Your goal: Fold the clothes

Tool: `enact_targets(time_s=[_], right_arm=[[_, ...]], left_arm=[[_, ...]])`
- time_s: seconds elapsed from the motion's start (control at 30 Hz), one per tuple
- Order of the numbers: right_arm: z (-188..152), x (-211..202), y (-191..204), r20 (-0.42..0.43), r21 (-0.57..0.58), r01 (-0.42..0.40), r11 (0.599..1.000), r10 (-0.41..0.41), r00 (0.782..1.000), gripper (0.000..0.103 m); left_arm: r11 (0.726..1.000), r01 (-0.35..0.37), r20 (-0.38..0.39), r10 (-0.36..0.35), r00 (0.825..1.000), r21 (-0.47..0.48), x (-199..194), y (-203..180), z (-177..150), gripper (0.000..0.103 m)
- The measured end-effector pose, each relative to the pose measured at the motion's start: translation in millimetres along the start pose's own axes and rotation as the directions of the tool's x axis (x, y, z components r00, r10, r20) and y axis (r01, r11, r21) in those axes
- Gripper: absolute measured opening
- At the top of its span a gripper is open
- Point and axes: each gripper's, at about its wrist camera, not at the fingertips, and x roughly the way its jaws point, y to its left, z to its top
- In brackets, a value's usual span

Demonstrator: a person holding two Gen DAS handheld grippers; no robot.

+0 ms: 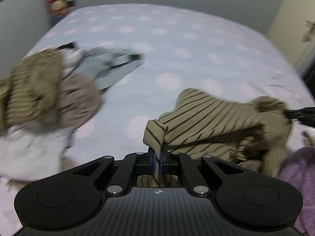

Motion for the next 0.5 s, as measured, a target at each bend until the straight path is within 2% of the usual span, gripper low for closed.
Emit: enact_targets(time_s=[0.1,0.2,0.27,0.33,0.47,0.5], right_arm=[[3.4,8.2,13.5,-0.014,-0.030,-0.031,0.999,0.030,0.999,0.011],[1.4,24.1,26.6,-0.047,-0.051,-0.055,0.997,0.052,0.998,0.011],[-1.9,33.2,33.7,-0.065,-0.062,-0.062,0.996,0.058,0.996,0.012],[-5.2,35.3,36.7,-0.064,-0.068,-0.058,0.996,0.054,0.996,0.020],[-8.8,26.5,35.6,-0.043,-0.078,-0.040,0.996,0.036,0.998,0.031],[-9.9,23.2,35.2,-0.037,-0.085,-0.031,0.996,0.028,0.999,0.033]], left_arm=[[0.996,-0.083,-0.051,0.082,0.995,-0.012,10.4,15.2,-5.9,0.003],[0.994,-0.101,-0.096,0.098,0.991,-0.035,26.0,26.0,-12.4,0.005],[0.994,-0.113,-0.077,0.112,0.991,-0.010,24.4,20.6,-12.8,0.011],[0.992,-0.125,-0.057,0.126,0.990,0.016,22.7,15.1,-13.2,0.018],[0.987,-0.077,0.012,0.076,0.997,0.138,3.7,-8.4,-11.7,0.041],[0.983,-0.062,0.024,0.059,0.998,0.174,-0.1,-16.8,-12.2,0.043]])
